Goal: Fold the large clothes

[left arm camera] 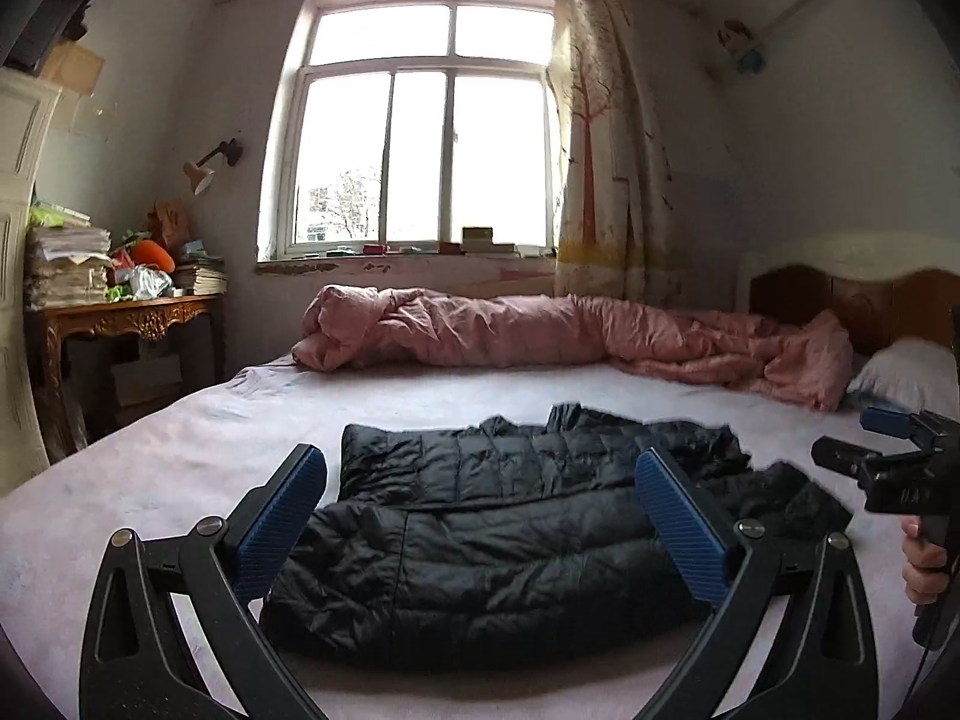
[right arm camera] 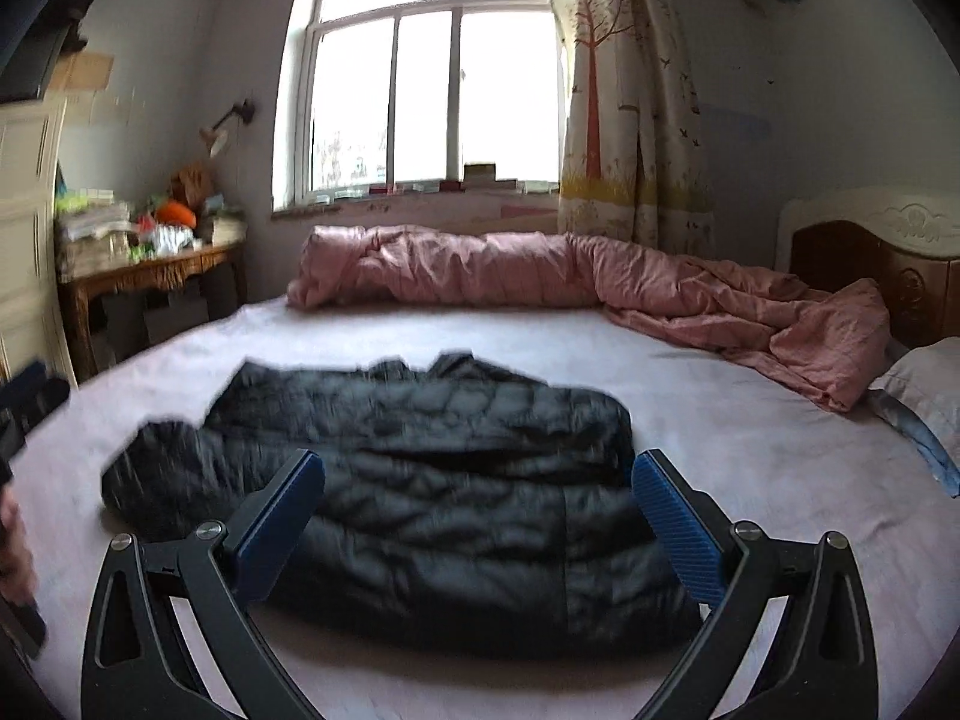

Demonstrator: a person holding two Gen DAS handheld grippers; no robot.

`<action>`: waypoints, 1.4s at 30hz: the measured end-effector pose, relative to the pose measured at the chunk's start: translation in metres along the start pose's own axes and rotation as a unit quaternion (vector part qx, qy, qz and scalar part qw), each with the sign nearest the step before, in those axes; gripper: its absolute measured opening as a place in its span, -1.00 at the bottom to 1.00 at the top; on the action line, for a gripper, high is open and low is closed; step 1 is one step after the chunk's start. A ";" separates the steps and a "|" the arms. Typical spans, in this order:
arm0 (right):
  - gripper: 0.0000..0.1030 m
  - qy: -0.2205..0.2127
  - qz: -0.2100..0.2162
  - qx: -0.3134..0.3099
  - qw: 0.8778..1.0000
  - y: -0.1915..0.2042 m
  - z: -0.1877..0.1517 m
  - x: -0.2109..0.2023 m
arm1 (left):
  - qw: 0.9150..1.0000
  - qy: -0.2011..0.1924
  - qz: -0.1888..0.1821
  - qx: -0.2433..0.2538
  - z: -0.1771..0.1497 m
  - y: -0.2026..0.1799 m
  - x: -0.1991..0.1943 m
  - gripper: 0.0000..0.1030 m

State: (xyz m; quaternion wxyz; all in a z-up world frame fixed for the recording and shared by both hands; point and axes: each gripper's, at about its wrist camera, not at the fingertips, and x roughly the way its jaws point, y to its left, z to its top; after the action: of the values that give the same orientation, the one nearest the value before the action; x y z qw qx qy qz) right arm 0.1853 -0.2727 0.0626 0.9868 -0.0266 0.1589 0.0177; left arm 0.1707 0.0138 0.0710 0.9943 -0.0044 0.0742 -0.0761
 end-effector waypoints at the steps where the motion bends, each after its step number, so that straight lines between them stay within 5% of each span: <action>1: 1.00 0.006 0.000 0.000 1.000 0.000 -0.005 0.001 | 1.000 0.002 0.000 0.003 -0.003 -0.002 0.001 0.99; 10: 1.00 0.103 0.017 -0.022 0.994 0.006 -0.045 0.038 | 0.998 0.048 0.011 0.045 -0.037 -0.017 0.018 0.99; 12: 1.00 0.160 0.024 -0.028 0.987 0.006 -0.051 0.055 | 0.995 0.079 0.022 0.061 -0.040 -0.023 0.027 0.99; 15: 1.00 0.182 0.028 -0.033 0.982 0.006 -0.057 0.061 | 0.989 0.130 0.020 0.064 -0.048 -0.026 0.041 0.99; 20: 1.00 0.219 0.018 -0.081 0.972 0.015 -0.066 0.070 | 0.973 0.197 0.008 0.121 -0.068 -0.040 0.059 0.99; 22: 1.00 0.253 -0.005 -0.112 0.961 0.024 -0.071 0.081 | 0.954 0.262 -0.006 0.144 -0.082 -0.045 0.075 0.98; 25: 1.00 0.247 -0.040 -0.163 0.954 0.041 -0.072 0.089 | 0.937 0.311 0.000 0.160 -0.098 -0.045 0.094 0.93; 27: 1.00 0.242 -0.062 -0.179 0.952 0.044 -0.071 0.095 | 0.936 0.314 0.007 0.162 -0.096 -0.042 0.101 0.93; 31: 1.00 0.242 -0.079 -0.169 0.952 0.034 -0.071 0.105 | 0.924 0.313 0.080 0.205 -0.102 -0.035 0.122 0.93; 35: 0.84 0.233 -0.107 -0.167 0.952 0.019 -0.070 0.107 | 0.929 0.327 0.070 0.158 -0.101 -0.015 0.126 0.93; 36: 0.65 0.234 -0.119 -0.174 0.949 0.016 -0.071 0.108 | 0.929 0.325 0.078 0.158 -0.101 -0.011 0.125 0.93; 39: -0.03 0.246 -0.106 -0.154 0.951 0.001 -0.074 0.110 | 0.932 0.317 0.077 0.160 -0.102 -0.005 0.122 0.49; 41: -0.34 0.242 -0.095 -0.139 0.955 -0.004 -0.073 0.106 | 0.931 0.314 0.072 0.172 -0.101 -0.006 0.119 -0.31; 42: -0.46 0.237 -0.090 -0.132 0.958 -0.007 -0.072 0.102 | 0.930 0.311 0.079 0.178 -0.100 -0.007 0.118 -0.47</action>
State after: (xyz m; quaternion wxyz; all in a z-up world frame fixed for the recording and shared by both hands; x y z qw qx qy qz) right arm 0.2599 -0.2813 -0.0373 0.9059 -0.1747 0.3815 -0.0574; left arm 0.2703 -0.0104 -0.0456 0.9089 0.2024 0.3646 -0.0073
